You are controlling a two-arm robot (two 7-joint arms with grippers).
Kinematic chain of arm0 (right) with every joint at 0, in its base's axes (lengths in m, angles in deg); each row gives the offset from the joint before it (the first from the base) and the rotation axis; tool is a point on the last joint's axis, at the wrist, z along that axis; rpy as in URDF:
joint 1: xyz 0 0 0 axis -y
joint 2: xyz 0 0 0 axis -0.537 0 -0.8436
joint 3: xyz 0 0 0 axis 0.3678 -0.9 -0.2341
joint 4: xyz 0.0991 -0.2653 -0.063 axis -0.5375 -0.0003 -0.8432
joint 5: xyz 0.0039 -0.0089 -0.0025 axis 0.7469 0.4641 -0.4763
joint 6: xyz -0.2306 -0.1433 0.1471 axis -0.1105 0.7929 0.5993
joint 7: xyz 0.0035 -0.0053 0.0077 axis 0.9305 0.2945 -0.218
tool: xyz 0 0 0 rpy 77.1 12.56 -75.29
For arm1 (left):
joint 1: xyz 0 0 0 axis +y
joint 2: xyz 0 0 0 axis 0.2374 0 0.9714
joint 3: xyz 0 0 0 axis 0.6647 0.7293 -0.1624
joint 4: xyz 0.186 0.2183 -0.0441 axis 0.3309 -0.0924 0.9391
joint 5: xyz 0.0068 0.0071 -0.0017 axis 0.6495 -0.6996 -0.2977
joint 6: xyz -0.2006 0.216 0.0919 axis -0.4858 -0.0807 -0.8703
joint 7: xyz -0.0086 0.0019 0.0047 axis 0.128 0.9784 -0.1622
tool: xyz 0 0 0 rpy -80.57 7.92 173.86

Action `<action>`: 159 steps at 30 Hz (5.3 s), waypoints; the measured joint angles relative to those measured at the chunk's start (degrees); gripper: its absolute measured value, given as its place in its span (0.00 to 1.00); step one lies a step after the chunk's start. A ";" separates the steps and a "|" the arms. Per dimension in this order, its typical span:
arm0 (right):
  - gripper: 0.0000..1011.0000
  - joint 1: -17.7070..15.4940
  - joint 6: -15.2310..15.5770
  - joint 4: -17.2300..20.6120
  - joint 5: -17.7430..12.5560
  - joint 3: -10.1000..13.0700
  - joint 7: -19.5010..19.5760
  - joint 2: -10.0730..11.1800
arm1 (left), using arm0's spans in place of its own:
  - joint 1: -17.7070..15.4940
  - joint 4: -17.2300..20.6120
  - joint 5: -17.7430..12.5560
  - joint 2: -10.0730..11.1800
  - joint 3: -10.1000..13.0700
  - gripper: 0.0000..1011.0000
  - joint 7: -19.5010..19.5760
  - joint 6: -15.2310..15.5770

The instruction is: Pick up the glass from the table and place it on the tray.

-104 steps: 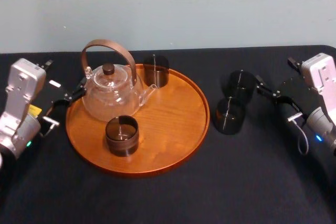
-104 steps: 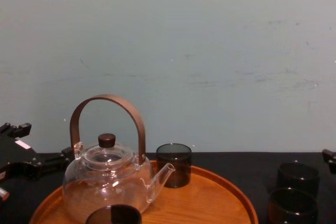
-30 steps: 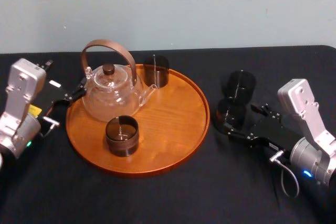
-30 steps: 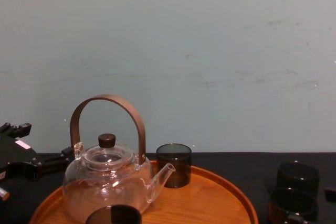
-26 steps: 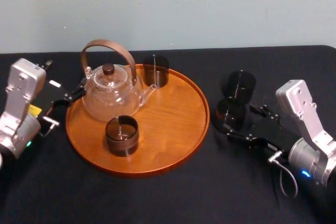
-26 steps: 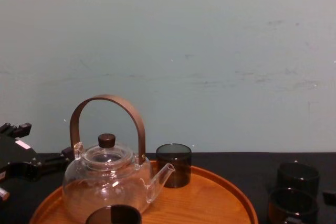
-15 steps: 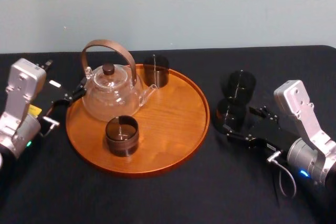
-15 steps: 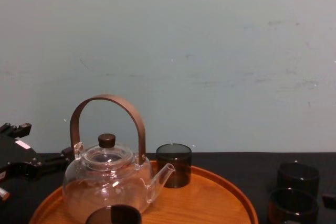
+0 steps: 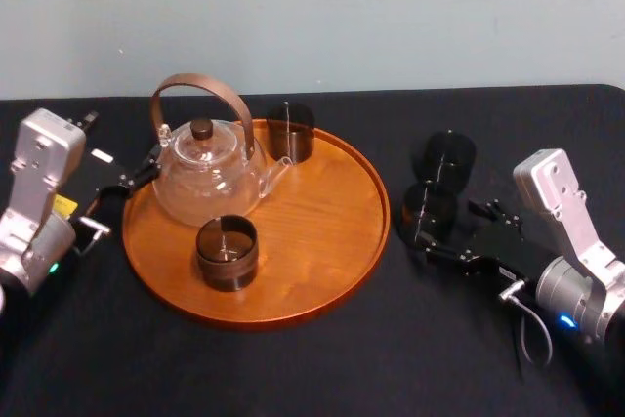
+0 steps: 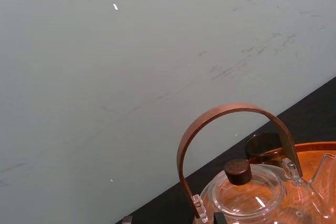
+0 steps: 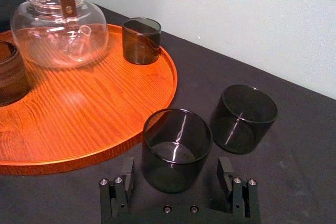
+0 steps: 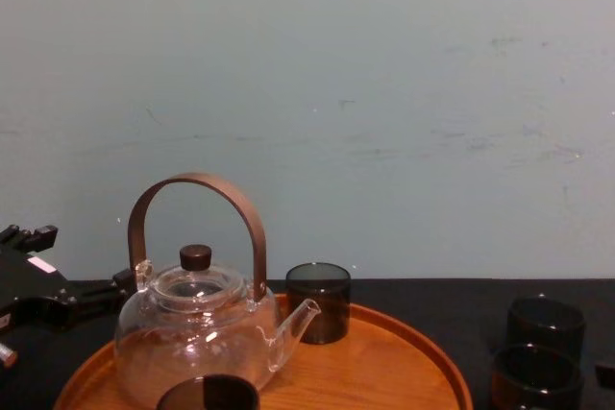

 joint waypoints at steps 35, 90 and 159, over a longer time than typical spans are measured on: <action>0.99 6.12 1.46 -7.46 -0.56 -0.13 -4.14 -4.14 | 0.00 0.00 0.00 0.00 0.00 0.99 0.00 0.00; 0.89 7.41 3.47 -7.94 -1.34 -0.95 -4.41 -4.43 | 0.00 0.00 0.00 0.00 0.00 0.99 0.00 0.00; 0.89 12.56 8.93 -1.88 4.70 -13.22 -7.51 -7.41 | 0.00 0.00 0.00 0.00 0.00 0.99 0.00 0.00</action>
